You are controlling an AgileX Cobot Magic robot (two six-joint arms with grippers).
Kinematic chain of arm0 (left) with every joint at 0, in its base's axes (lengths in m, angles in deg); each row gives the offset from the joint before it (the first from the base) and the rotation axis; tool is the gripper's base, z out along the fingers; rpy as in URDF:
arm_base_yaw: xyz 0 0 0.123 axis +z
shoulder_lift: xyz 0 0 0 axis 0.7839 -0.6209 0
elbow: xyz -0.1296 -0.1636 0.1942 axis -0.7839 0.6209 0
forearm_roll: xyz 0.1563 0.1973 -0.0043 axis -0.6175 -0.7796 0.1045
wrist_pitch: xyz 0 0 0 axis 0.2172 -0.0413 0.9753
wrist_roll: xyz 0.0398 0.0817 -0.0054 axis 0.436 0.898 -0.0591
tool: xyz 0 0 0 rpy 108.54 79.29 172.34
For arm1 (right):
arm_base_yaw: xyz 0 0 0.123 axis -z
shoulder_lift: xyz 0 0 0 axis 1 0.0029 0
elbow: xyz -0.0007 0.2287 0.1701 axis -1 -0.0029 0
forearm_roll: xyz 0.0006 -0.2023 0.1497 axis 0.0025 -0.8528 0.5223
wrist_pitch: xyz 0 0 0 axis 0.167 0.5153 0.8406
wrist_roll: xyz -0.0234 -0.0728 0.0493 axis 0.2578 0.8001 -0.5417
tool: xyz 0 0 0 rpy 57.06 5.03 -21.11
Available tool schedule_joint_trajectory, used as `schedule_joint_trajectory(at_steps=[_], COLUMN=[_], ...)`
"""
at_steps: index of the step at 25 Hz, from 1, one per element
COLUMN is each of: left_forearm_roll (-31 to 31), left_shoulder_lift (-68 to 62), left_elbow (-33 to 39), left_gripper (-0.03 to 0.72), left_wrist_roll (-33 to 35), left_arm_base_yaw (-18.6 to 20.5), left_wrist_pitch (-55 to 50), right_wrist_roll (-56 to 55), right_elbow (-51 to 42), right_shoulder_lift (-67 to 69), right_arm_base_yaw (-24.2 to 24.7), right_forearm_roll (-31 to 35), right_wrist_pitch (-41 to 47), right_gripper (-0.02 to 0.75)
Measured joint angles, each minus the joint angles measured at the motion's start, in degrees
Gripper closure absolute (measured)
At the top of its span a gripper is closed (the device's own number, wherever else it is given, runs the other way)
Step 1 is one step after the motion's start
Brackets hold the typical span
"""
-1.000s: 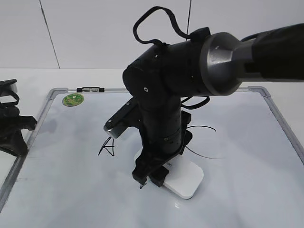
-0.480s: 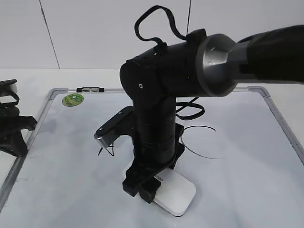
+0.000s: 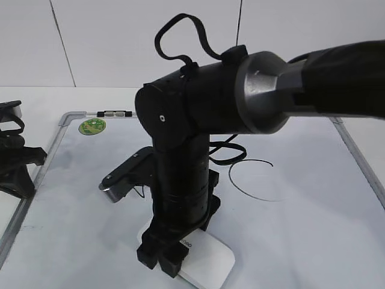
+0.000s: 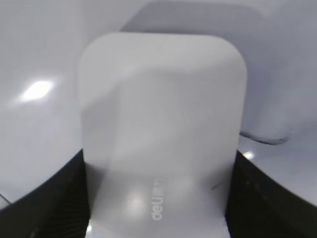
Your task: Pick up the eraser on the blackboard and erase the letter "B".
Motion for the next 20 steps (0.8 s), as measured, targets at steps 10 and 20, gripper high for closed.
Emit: schedule_joint_trajectory(at_steps=[10,20], left_forearm_roll=[0.00,0.00], left_shoulder_lift=[0.00,0.00], left_elbow=[0.00,0.00], left_gripper=[0.667,0.667], left_wrist_roll=[0.00,0.00], left_arm_base_yaw=[0.00,0.00], left_wrist_pitch=[0.00,0.09], right_wrist_roll=[2.07,0.24], right_elbow=[0.00,0.00], right_shoulder_lift=[0.00,0.00], right_arm_base_yaw=[-1.10,-0.38], right_forearm_roll=[3.05,-1.18], right_wrist_pitch=[0.10,0.11], right_gripper=[0.209,0.209])
